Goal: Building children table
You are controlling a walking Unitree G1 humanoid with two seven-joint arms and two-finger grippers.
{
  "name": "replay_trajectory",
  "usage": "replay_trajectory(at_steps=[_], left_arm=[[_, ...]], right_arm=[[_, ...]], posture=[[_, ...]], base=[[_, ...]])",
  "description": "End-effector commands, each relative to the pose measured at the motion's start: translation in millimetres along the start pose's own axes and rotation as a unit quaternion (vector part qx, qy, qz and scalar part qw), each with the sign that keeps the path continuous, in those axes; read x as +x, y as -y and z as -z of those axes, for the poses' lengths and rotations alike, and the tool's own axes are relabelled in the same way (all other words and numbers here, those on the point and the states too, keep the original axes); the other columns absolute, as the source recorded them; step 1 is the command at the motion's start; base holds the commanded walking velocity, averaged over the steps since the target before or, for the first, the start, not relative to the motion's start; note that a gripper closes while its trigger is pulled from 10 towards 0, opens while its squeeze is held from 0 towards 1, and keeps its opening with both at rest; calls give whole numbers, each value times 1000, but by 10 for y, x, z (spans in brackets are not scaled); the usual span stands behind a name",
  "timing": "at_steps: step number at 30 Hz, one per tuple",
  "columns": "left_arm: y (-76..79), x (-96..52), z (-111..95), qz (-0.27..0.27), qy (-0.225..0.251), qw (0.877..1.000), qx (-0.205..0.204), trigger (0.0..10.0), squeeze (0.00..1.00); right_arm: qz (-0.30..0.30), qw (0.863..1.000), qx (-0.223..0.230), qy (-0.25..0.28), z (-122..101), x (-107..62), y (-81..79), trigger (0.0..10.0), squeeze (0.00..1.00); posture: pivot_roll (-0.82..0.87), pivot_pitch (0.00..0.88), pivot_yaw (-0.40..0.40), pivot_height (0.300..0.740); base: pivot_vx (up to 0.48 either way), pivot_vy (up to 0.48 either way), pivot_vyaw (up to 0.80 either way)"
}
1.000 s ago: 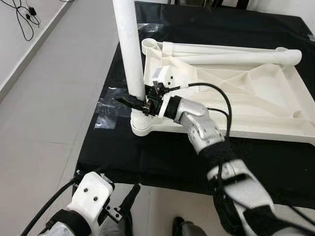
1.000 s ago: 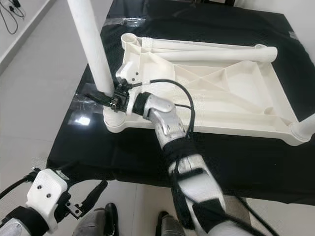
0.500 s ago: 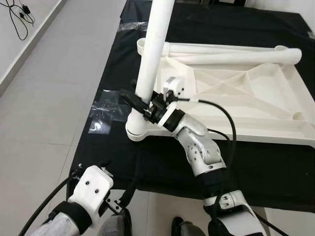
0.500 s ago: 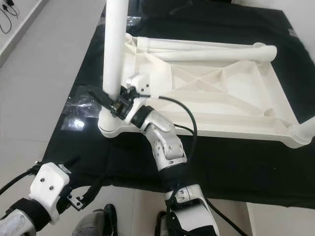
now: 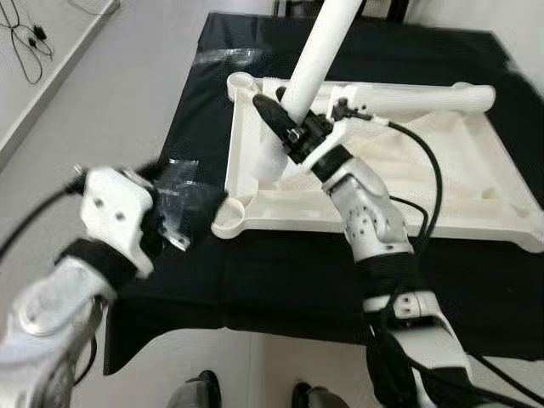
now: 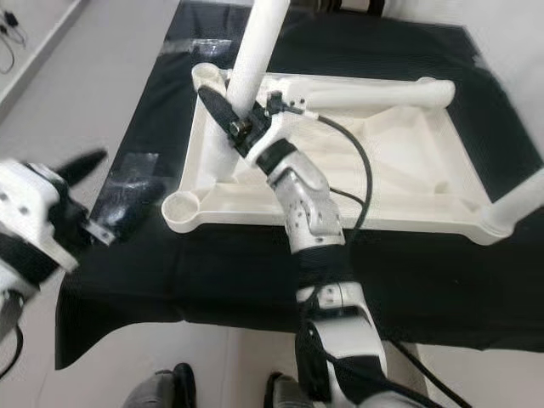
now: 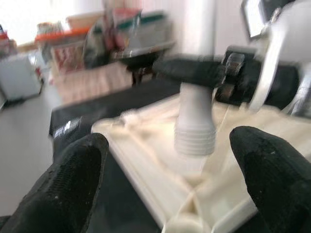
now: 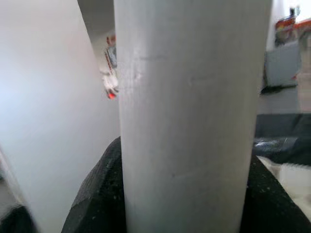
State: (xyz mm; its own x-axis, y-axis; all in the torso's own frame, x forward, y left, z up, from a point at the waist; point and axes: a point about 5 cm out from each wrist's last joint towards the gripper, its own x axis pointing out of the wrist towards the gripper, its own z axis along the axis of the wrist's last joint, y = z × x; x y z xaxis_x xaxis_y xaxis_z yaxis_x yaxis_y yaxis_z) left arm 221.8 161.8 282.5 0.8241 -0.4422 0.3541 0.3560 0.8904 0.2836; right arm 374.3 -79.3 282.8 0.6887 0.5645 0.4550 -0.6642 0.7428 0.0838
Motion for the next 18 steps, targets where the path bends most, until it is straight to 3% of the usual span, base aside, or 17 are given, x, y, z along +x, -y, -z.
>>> replay_trajectory(at_steps=[1, 2, 4, 6, 10, 11, 12, 15, 18], left_arm=[[-69, 52, -63, -10, 21, 1000, -4, 10000, 1000], [-108, 135, -118, -12, 41, 999, 0, 10000, 1000], [-108, 135, -118, -12, 41, 999, 0, 10000, 1000], [-188, 302, -221, -20, 77, 997, -4, 10000, 1000], [-225, 376, -261, -25, 92, 995, -8, 10000, 1000], [-253, 449, -302, -26, 104, 994, -10, 10000, 1000], [-253, 449, -302, -26, 104, 994, -10, 10000, 1000], [-311, 597, -358, -28, 122, 992, -10, 10000, 1000], [-327, 638, -355, -28, 123, 992, -10, 10000, 1000]], right_arm=[[-1, 997, -77, -6, -39, 40, -19, 10000, 0], [-17, 991, -133, -24, 2, 56, -74, 10000, 0], [-17, 991, -133, -24, 2, 56, -74, 10000, 0], [-63, 979, -189, -39, 96, 73, -245, 10000, 0], [-88, 975, -201, -42, 142, 73, -332, 10000, 0], [-118, 967, -218, -50, 216, 62, -436, 10000, 0], [-118, 967, -218, -50, 216, 62, -436, 10000, 0], [-201, 946, -245, -68, 439, 3, -724, 10000, 0], [-222, 941, -247, -70, 510, -10, -803, 10000, 0]], posture=[[51, 46, -68, 740], [40, 2, -64, 740], [40, 2, -64, 740], [27, 0, -56, 740], [25, 0, -53, 740], [19, 0, -50, 740], [19, 0, -50, 740], [17, 0, -46, 740], [16, 0, -47, 740]], base=[[0, 0, 0], [0, 0, 0], [0, 0, 0], [0, 0, 0], [0, 0, 0], [0, 0, 0], [0, 0, 0], [0, 0, 0], [0, 0, 0]])
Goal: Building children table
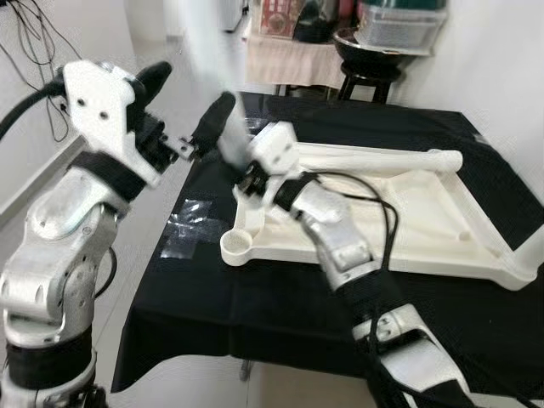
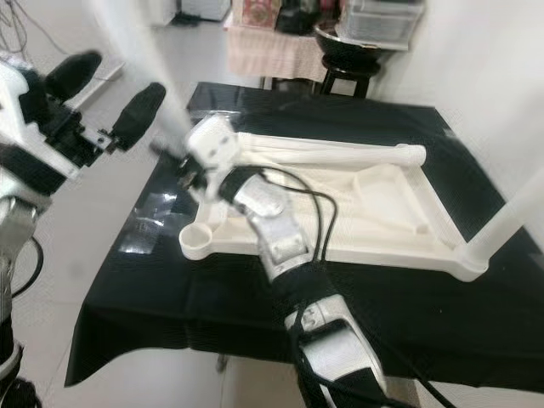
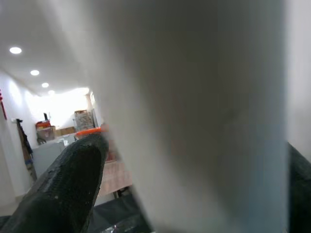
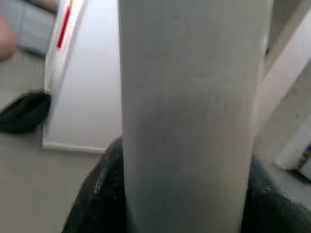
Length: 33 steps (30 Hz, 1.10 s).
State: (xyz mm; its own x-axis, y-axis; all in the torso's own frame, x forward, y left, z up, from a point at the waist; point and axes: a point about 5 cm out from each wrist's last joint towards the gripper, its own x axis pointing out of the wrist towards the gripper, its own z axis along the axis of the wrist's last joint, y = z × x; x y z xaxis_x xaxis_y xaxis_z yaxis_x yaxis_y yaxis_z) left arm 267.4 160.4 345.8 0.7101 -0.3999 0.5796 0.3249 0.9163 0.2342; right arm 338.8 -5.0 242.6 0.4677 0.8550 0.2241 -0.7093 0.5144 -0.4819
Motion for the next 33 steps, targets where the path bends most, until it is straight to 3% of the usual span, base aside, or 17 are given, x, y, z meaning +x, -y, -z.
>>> replay_trajectory(at_steps=[1, 5, 6, 7, 8, 11, 20, 21, 23, 24, 25, 27, 28, 29, 30, 31, 33], left_arm=[[-3, 49, 28, 1, -1, 1000, -2, 10000, 1000], [15, 65, 30, 7, 2, 1000, -16, 10000, 1000], [26, 75, 28, 11, 5, 1000, -24, 1176, 0], [26, 75, 28, 11, 5, 1000, -24, 1176, 0], [48, 71, 28, 16, 8, 999, -38, 0, 0], [95, 60, 39, 25, 16, 997, -73, 0, 0], [112, 50, 73, 50, 13, 995, -89, 0, 0], [134, 50, 77, 68, 14, 993, -98, 0, 0], [134, 50, 77, 68, 14, 993, -98, 0, 0], [183, 34, 89, 110, 7, 988, -112, 0, 0], [237, -1, 94, 163, -1, 979, -125, 0, 0], [237, -1, 94, 163, -1, 979, -125, 0, 0], [297, -62, 93, 231, -11, 963, -139, 0, 0], [297, -62, 93, 231, -11, 963, -139, 0, 0], [367, -173, 77, 324, -28, 932, -161, 0, 0], [407, -256, 60, 382, -38, 906, -177, 0, 0], [407, -256, 60, 382, -38, 906, -177, 0, 0]], right_arm=[[-23, 999, -20, 12, -19, 30, -61, 10000, 0], [-21, 1000, -21, 6, 8, 34, -59, 10000, 0], [-18, 1000, -25, 3, 25, 34, -60, 10000, 0], [-18, 1000, -25, 3, 25, 34, -60, 10000, 0], [-5, 1000, -25, -8, 65, 25, -36, 10000, 0], [35, 998, -20, -38, 173, -15, 49, 10000, 0], [75, 995, 1, -68, 268, -54, 113, 10000, 0], [72, 995, 28, -69, 296, -65, 113, 10000, 0], [72, 995, 28, -69, 296, -65, 113, 10000, 0], [58, 995, 58, -61, 301, -67, 92, 10000, 1000], [30, 995, 88, -47, 291, -65, 57, 10000, 1000], [30, 995, 88, -47, 291, -65, 57, 10000, 1000], [-7, 994, 107, -28, 261, -62, 10, 10000, 1000], [-7, 994, 107, -28, 261, -62, 10, 10000, 1000], [-75, 991, 115, -8, 217, -75, -86, 10000, 1000], [-119, 986, 117, 4, 191, -87, -155, 10000, 1000], [-119, 986, 117, 4, 191, -87, -155, 10000, 1000]], posture=[[15, 0, -42, 740], [12, 0, -38, 740], [12, 0, -38, 740], [12, 0, -38, 740], [11, 0, -37, 740], [9, 0, -39, 740], [4, 0, -36, 740], [4, 0, -35, 740], [4, 0, -35, 740], [8, 0, -36, 740], [9, 0, -37, 740], [9, 0, -37, 740], [9, 0, -38, 740], [9, 0, -38, 740], [7, 0, -40, 740], [8, 0, -41, 740], [8, 0, -41, 740]], base=[[0, 0, 0], [0, 0, 0], [0, 0, 0], [0, 0, 0], [0, 0, 0], [0, 0, 0], [0, 0, 0], [0, 0, 0], [0, 0, 0], [0, 0, 0], [0, 0, 0], [0, 0, 0], [0, 0, 0], [0, 0, 0], [0, 0, 0], [0, 0, 0], [0, 0, 0]])
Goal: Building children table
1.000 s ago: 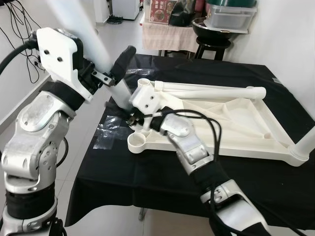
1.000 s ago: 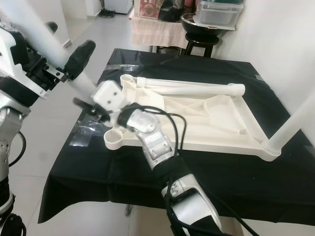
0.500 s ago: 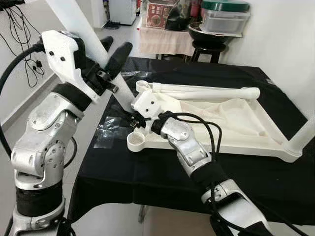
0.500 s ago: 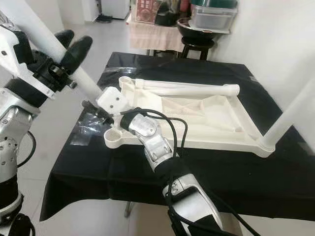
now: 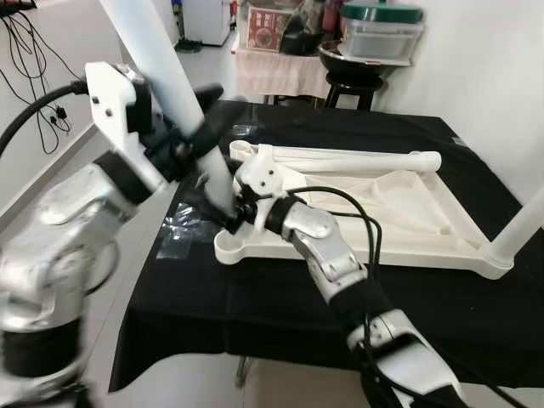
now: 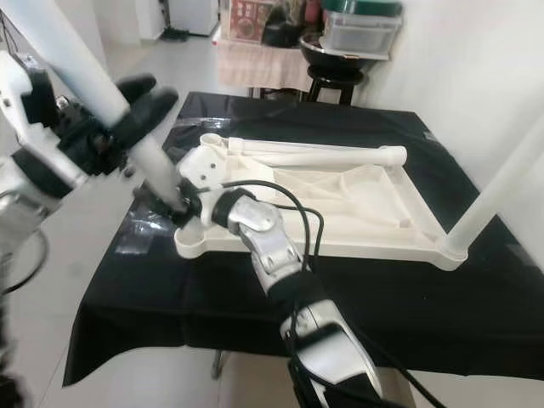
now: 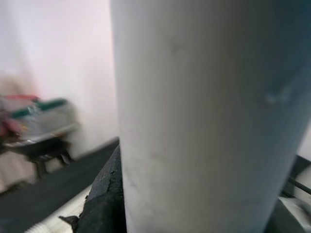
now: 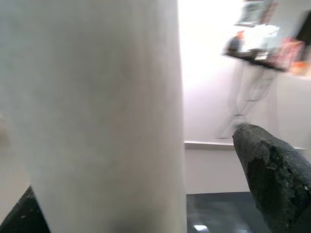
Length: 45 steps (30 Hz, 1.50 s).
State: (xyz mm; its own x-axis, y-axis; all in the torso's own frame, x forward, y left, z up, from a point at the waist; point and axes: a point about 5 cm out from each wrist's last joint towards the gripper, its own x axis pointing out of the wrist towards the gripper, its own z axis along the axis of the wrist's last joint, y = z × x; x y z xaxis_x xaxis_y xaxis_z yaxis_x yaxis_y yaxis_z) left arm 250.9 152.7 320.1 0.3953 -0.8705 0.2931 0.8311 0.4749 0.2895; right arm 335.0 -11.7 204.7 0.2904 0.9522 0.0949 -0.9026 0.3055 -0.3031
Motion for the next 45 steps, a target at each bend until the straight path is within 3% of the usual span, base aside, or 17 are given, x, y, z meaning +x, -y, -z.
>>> replay_trajectory(at_steps=[1, 6, 7, 13, 19, 20, 21, 22, 24, 25, 26, 28, 33, 35, 37, 39, 45], left_arm=[[275, 53, 13, 156, 5, 986, -51, 0, 0], [343, -7, -16, 237, -22, 969, -58, 0, 0], [360, -7, -44, 264, -27, 963, -53, 0, 0], [368, 22, -82, 280, -29, 959, -41, 0, 0], [401, 39, -104, 286, -24, 957, -37, 0, 0], [406, 34, -113, 287, -23, 957, -36, 2314, 0], [394, 39, -116, 275, -20, 961, -34, 2314, 0], [359, 51, -121, 252, -9, 967, -43, 10000, 0], [333, 59, -123, 236, -2, 971, -50, 10000, 0], [246, 82, -132, 185, 13, 981, -50, 10000, 1000], [246, 82, -132, 185, 13, 981, -50, 10000, 1000], [79, 51, -147, 81, 41, 995, -41, 10000, 1000], [-48, -81, -139, -6, 55, 998, -38, 10000, 1000], [-180, -298, -134, -115, 51, 992, -24, 10000, 1000], [-180, -298, -134, -115, 51, 992, -24, 10000, 1000], [-280, -517, -129, -219, 47, 975, -13, 10000, 1000], [-291, -715, -77, -288, 33, 957, -7, 10000, 1000]], right_arm=[[-53, 998, -19, 11, -98, 67, -69, 10000, 0], [-118, 993, -27, -13, -47, 63, -165, 10000, 0], [-151, 988, -12, -21, -24, 50, -211, 0, 0], [-176, 984, 9, -24, -12, 36, -253, 0, 0], [-135, 990, 29, -38, 35, 48, -181, 0, 0], [-124, 991, 31, -44, 49, 45, -157, 0, 0], [-109, 992, 31, -50, 61, 46, -126, 0, 0], [-84, 995, 29, -55, 71, 52, -73, 0, 0], [-67, 996, 27, -58, 76, 56, -38, 0, 0], [-23, 998, 26, -61, 76, 55, 61, 0, 0], [-23, 998, 26, -61, 76, 55, 61, 0, 0], [60, 996, 25, -62, 54, 20, 263, 0, 0], [113, 992, 37, -48, -7, -32, 419, 0, 0], [145, 987, 59, -29, -66, -70, 524, 0, 0], [145, 987, 59, -29, -66, -70, 524, 0, 0], [167, 983, 76, -14, -100, -93, 588, 0, 0], [188, 977, 99, -1, -105, -103, 627, 0, 0]], posture=[[7, 0, -41, 740], [7, 0, -45, 740], [8, 0, -48, 740], [6, 0, -51, 740], [3, 0, -56, 740], [4, 0, -56, 740], [6, 0, -58, 740], [7, 0, -59, 740], [7, 0, -59, 740], [14, 0, -61, 740], [14, 0, -61, 740], [24, 0, -66, 740], [33, 0, -70, 740], [42, 47, -72, 740], [42, 47, -72, 740], [57, 88, -82, 740], [69, 115, -88, 740]], base=[[0, 0, 0], [0, 0, 0], [0, 0, 0], [0, 0, 0], [0, 0, 0], [0, 0, 0], [0, 0, 0], [0, 0, 0], [0, 0, 0], [0, 0, 0], [0, 0, 0], [0, 0, 0], [0, 0, 0], [0, 0, 0], [0, 0, 0], [0, 0, 0], [0, 0, 0]])
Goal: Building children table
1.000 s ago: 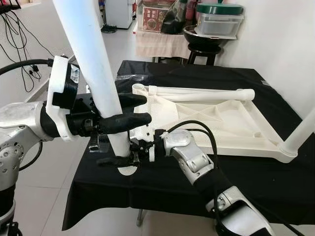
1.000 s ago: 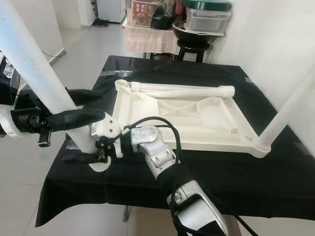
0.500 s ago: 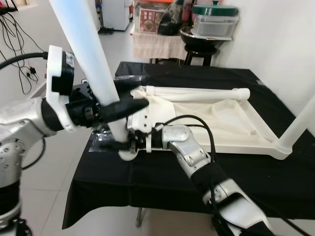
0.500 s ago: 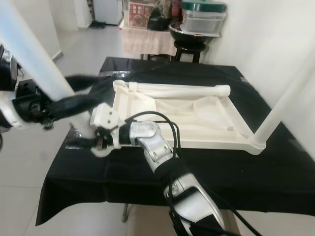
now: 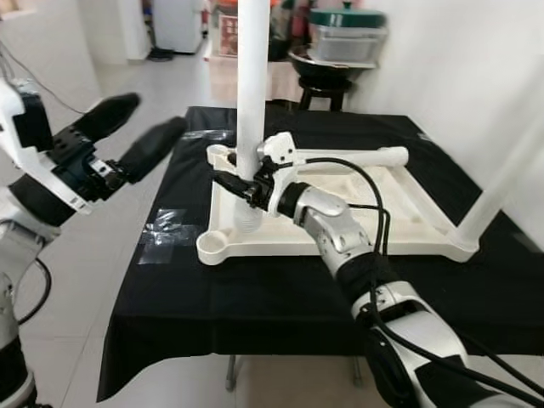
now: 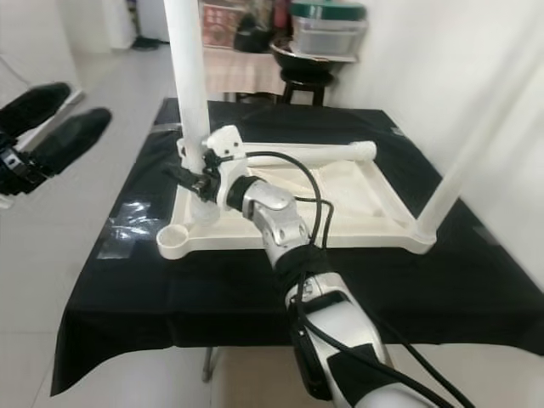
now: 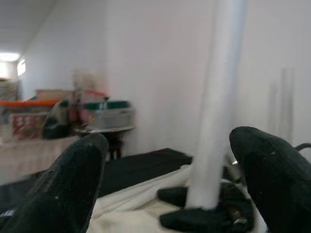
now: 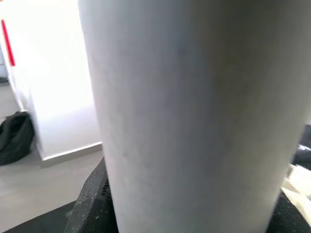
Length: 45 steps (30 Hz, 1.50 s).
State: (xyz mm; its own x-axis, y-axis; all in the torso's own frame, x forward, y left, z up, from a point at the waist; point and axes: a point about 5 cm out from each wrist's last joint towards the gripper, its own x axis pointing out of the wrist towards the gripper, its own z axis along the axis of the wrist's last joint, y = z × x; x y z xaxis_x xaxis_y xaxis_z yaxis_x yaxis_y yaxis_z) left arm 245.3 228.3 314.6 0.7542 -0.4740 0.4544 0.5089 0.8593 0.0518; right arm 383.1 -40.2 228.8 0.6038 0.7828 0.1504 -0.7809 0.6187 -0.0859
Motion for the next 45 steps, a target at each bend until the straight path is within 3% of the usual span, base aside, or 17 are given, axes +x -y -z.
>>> replay_trajectory(at_steps=[1, 2, 3, 5, 6, 7, 10, 21, 24, 25, 27, 28, 30, 34, 39, 40, 45], left_arm=[[40, -46, 42, -16, -8, 1000, 1, 10000, 1000], [40, -46, 42, -16, -8, 1000, 1, 10000, 1000], [109, -68, 136, -20, -25, 999, -3, 10000, 922], [109, -68, 136, -20, -25, 999, -3, 10000, 922], [170, -87, 226, -23, -44, 999, -4, 10000, 216], [240, -106, 345, -29, -66, 997, -6, 10000, 0], [405, -122, 664, -61, -128, 990, -22, 10000, 0], [481, -160, 788, -107, -126, 985, -49, 10000, 0], [557, -240, 896, -94, -165, 981, -31, 10000, 0], [607, -290, 959, -84, -187, 979, -14, 10000, 0], [607, -290, 959, -84, -187, 979, -14, 10000, 0], [653, -363, 1045, -81, -212, 974, 5, 10000, 0], [653, -363, 1045, -81, -212, 974, 5, 10000, 0], [921, -639, 1304, -82, -293, 951, 51, 10000, 0], [949, -679, 1291, -102, -294, 948, 71, 10000, 0], [899, -730, 1238, -132, -293, 937, 140, 10000, 0], [901, -756, 1218, -142, -291, 933, 156, 10000, 0]], right_arm=[[9, 1000, 25, 10, -29, 25, 18, 0, 0], [9, 1000, 25, 10, -29, 25, 18, 0, 0], [6, 999, 33, 12, -15, 35, 1, 0, 0], [6, 999, 33, 12, -15, 35, 1, 0, 0], [1, 999, 37, 14, -4, 41, -16, 0, 0], [1, 999, 41, 15, 9, 49, -29, 0, 0], [9, 999, 46, 13, 43, 51, -33, 0, 0], [13, 998, 62, 20, 50, 32, -14, 0, 0], [-8, 997, 75, 33, 30, 26, -39, 0, 0], [-28, 996, 81, 39, 16, 29, -70, 2157, 0], [-28, 996, 81, 39, 16, 29, -70, 2157, 0], [-49, 994, 84, 44, 3, 35, -110, 10000, 0], [-49, 994, 84, 44, 3, 35, -110, 10000, 0], [-125, 985, 100, 62, -13, 68, -324, 10000, 0], [-150, 981, 102, 69, -15, 76, -402, 10000, 0], [-185, 973, 108, 86, -54, 95, -501, 10000, 0], [-195, 970, 113, 91, -62, 101, -533, 10000, 0]], posture=[[74, 124, -89, 740], [74, 124, -89, 740], [75, 129, -87, 740], [75, 129, -87, 740], [77, 131, -86, 740], [75, 131, -85, 740], [72, 126, -81, 740], [69, 117, -70, 740], [68, 115, -65, 740], [68, 115, -66, 740], [68, 115, -66, 740], [68, 120, -65, 740], [68, 120, -65, 740], [74, 149, -69, 740], [78, 157, -70, 740], [88, 181, -74, 740], [93, 190, -76, 740]], base=[[0, 0, 0], [0, 0, 0], [0, 0, 0], [0, 0, 0], [0, 0, 0], [0, 0, 0], [131, 0, 0], [296, 0, 0], [0, 0, 0], [0, 0, 0], [0, 0, 0], [0, 0, 0], [0, 0, 0], [0, 0, 0], [0, 0, 0], [0, 0, 738], [0, 0, 743]])
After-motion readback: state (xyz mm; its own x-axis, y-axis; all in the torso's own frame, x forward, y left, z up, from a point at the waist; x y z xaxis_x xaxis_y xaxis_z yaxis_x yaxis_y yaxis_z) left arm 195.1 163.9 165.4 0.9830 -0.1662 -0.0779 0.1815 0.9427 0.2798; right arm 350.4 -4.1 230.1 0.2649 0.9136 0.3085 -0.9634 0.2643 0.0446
